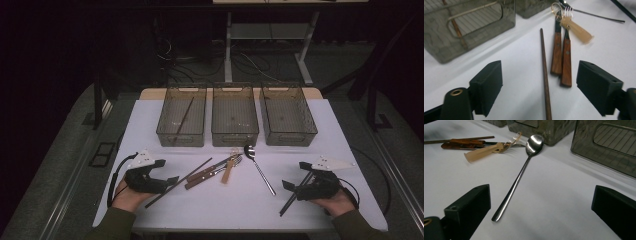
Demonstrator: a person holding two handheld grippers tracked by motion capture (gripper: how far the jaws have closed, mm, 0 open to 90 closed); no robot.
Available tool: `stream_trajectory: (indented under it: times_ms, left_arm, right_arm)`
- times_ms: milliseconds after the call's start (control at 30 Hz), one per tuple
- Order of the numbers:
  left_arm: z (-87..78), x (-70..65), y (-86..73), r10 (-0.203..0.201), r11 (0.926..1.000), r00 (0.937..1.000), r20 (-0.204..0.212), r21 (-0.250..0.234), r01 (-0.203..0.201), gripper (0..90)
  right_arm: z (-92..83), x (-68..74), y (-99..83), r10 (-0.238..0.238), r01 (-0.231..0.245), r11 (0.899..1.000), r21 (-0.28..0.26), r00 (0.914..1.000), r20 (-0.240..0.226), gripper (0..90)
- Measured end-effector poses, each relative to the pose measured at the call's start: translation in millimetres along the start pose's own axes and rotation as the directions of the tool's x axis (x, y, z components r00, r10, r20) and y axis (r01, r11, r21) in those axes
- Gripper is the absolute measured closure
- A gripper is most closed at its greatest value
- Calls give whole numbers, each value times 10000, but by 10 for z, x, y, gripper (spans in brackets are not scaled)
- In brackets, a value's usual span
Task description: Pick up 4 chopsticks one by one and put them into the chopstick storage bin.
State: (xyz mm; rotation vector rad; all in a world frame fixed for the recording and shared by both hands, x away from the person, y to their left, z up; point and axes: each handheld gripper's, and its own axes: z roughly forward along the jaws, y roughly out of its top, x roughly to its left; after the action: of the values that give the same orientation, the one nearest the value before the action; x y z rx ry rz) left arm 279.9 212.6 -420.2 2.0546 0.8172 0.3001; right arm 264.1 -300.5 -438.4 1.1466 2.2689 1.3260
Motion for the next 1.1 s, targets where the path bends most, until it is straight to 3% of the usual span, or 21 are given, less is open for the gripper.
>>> stream_trajectory:
  times_ms: [367,733,1100]
  left_arm:
    - [45,-52,-113,62,9987,9993,379,508,-81,426]
    - [92,-53,-151,-45,9936,9995,301,1130,11,677]
    - [136,-70,-166,0,9853,9986,522,1708,-89,781]
  right_arm:
    - [5,5,-1,-22,22,10000,52,10000,41,24]
    - [7,5,-1,-43,43,10000,59,10000,40,24]
    - [7,5,-1,-43,43,10000,59,10000,41,24]
